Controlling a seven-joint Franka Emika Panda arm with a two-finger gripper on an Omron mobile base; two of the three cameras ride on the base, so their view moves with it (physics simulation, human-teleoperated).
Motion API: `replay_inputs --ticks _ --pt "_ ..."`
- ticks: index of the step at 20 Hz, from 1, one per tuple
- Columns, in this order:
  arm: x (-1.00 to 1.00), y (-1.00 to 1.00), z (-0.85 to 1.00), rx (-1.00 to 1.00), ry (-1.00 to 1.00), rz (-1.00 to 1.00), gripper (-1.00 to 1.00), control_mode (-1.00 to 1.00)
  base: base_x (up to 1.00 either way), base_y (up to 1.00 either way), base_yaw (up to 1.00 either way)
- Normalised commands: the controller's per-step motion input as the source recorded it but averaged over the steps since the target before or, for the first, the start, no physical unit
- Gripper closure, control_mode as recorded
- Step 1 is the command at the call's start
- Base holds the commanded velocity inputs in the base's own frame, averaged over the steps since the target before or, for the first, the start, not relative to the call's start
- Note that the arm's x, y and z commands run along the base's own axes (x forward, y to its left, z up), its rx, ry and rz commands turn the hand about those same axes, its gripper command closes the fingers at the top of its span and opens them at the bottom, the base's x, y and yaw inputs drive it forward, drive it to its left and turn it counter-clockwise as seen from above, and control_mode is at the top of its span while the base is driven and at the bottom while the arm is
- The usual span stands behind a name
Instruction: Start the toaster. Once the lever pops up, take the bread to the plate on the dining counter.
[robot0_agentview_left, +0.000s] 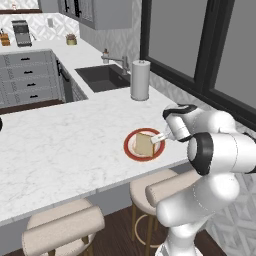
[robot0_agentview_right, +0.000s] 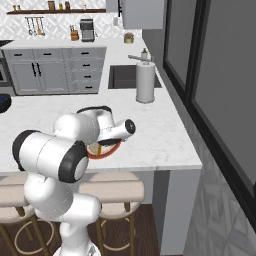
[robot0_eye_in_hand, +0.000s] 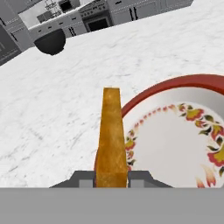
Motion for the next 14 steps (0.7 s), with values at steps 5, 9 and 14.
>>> replay_inputs --ticks 5,9,14 --pt "0.00 -0.01 -0.16 0.00 0.00 0.10 1.00 -1.00 0.00 0.00 0.00" --pt "0.10 0.00 -0.02 0.00 0.00 0.09 1.00 -1.00 0.00 0.00 0.00" --pt "0.22 -0.02 0.00 0.00 0.00 0.08 -1.00 -1.00 0.00 0.00 0.00"
